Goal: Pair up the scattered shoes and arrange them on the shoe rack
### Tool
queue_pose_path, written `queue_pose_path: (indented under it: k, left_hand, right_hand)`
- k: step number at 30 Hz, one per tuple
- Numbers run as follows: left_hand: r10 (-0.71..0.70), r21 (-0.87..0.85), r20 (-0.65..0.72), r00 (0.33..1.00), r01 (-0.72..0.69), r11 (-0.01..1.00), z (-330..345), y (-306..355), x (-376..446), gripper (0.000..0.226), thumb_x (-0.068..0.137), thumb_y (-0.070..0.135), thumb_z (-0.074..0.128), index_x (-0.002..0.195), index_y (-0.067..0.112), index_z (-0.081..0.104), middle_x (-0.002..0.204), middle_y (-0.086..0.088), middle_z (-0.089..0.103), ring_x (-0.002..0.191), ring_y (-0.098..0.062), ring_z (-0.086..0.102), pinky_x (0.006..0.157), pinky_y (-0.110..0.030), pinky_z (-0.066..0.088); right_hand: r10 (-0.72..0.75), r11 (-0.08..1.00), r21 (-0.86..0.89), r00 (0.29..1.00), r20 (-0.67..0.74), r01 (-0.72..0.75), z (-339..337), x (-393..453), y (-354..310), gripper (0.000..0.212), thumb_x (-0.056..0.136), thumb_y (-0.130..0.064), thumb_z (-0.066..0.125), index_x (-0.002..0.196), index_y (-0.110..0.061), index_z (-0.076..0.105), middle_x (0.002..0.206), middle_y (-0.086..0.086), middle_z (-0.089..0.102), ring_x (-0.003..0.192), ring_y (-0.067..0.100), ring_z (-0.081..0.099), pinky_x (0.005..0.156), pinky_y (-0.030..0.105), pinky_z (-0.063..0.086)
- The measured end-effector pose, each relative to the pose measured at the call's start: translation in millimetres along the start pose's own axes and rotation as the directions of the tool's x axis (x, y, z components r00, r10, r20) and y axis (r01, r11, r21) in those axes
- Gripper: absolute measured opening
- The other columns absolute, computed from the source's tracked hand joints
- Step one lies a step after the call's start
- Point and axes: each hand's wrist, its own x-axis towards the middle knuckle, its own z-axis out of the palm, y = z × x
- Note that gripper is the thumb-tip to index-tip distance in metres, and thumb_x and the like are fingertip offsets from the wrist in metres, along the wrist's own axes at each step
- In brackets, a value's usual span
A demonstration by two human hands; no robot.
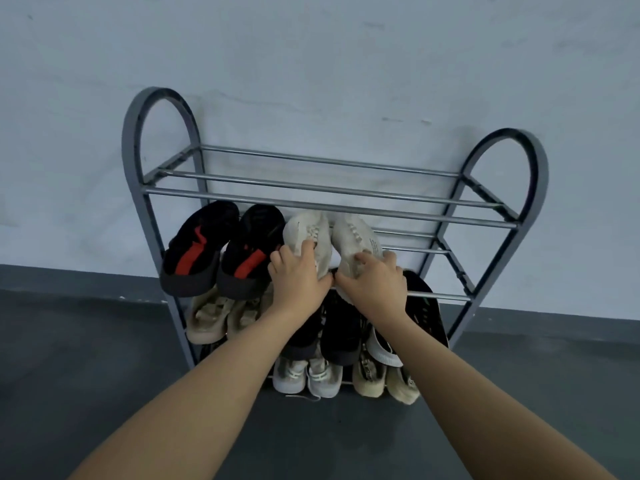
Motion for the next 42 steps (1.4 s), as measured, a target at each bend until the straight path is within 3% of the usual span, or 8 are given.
queue_pose_path:
  k: [4, 8, 16, 22, 27, 37, 39, 42]
  left_hand:
    - [-0.024, -0.070, 0.025, 0.999, 0.025, 0.997, 6, -10, 2, 0.057, 0.079, 0.036, 0.063, 0.128, 0.019, 0.042, 0.126, -0.017, 0.040, 0.111, -0.035, 0.036, 0.096, -0.041, 0.030]
    - [-0.041, -0.185, -0.015, 0.999, 0.038, 0.982, 7, -2, 8, 0.051, 0.078, 0.032, 0.065, 0.123, 0.019, 0.047, 0.121, -0.015, 0.045, 0.108, -0.034, 0.040, 0.095, -0.040, 0.032]
    - [-0.009, -0.044, 0.043, 0.999, 0.011, 0.999, 21, -2, 10, 0.059, 0.079, 0.037, 0.063, 0.130, 0.019, 0.040, 0.124, -0.017, 0.037, 0.113, -0.036, 0.035, 0.100, -0.044, 0.029]
    - [0.023, -0.010, 0.159, 0.987, -0.021, 1.000, 17, -6, 8, 0.069, 0.085, 0.049, 0.054, 0.142, 0.023, 0.026, 0.138, -0.016, 0.028, 0.123, -0.038, 0.028, 0.106, -0.044, 0.024]
    - [0.070, -0.011, 0.332, 0.941, -0.070, 0.997, 3, -16, 4, 0.073, 0.087, 0.047, 0.050, 0.146, 0.025, 0.012, 0.151, -0.013, 0.014, 0.136, -0.039, 0.014, 0.112, -0.047, 0.020]
    - [0.099, 0.127, 0.173, 0.980, -0.122, 0.984, -23, -5, -7, 0.049, 0.088, 0.038, 0.049, 0.131, 0.015, 0.043, 0.135, -0.011, 0.041, 0.120, -0.033, 0.038, 0.094, -0.040, 0.039]
    - [0.073, 0.149, 0.173, 0.982, -0.099, 0.984, -50, 8, -6, 0.035, 0.089, 0.033, 0.049, 0.117, 0.011, 0.052, 0.124, -0.010, 0.049, 0.110, -0.031, 0.047, 0.085, -0.037, 0.043]
    - [0.026, 0.123, 0.216, 0.976, -0.054, 0.991, -106, 27, -8, 0.027, 0.091, 0.031, 0.047, 0.102, 0.009, 0.058, 0.111, -0.007, 0.055, 0.097, -0.025, 0.053, 0.076, -0.035, 0.046]
  right_hand:
    - [-0.024, 0.999, -0.028, 1.000, 0.006, 0.024, 3, 1, 16, 0.043, 0.083, -0.049, 0.056, 0.117, -0.024, 0.061, 0.128, 0.012, 0.047, 0.111, 0.039, 0.045, 0.096, 0.042, 0.037]
    - [-0.023, 0.995, 0.091, 0.992, -0.121, 0.034, 3, 5, 23, 0.030, 0.084, -0.042, 0.060, 0.106, -0.024, 0.069, 0.127, 0.012, 0.051, 0.109, 0.040, 0.045, 0.097, 0.042, 0.030]
    - [-0.015, 0.996, 0.086, 0.999, -0.042, 0.018, 20, 15, 28, 0.035, 0.086, -0.043, 0.057, 0.114, -0.024, 0.066, 0.133, 0.008, 0.045, 0.115, 0.037, 0.035, 0.102, 0.043, 0.023]
    - [-0.076, 0.994, 0.070, 0.997, -0.035, 0.078, 21, 14, 32, 0.033, 0.087, -0.045, 0.056, 0.112, -0.027, 0.068, 0.127, 0.003, 0.053, 0.112, 0.038, 0.038, 0.099, 0.041, 0.025]
    - [-0.115, 0.993, 0.015, 0.993, 0.032, 0.115, 17, 11, 32, 0.039, 0.088, -0.049, 0.050, 0.121, -0.030, 0.060, 0.136, -0.002, 0.049, 0.116, 0.039, 0.038, 0.102, 0.041, 0.025]
    - [-0.090, 0.980, -0.168, 0.991, 0.103, 0.106, -12, 2, 31, 0.051, 0.091, -0.051, 0.042, 0.136, -0.027, 0.041, 0.142, 0.008, 0.039, 0.126, 0.038, 0.034, 0.106, 0.048, 0.023]
    - [-0.046, 0.988, -0.136, 0.984, 0.171, 0.070, -38, 2, 25, 0.044, 0.093, -0.042, 0.042, 0.131, -0.021, 0.047, 0.132, 0.010, 0.047, 0.119, 0.035, 0.044, 0.100, 0.046, 0.032]
    - [-0.015, 0.999, -0.025, 0.978, 0.208, 0.021, -98, -9, 11, 0.022, 0.091, -0.028, 0.043, 0.085, -0.012, 0.057, 0.090, 0.008, 0.056, 0.077, 0.025, 0.055, 0.065, 0.032, 0.042]
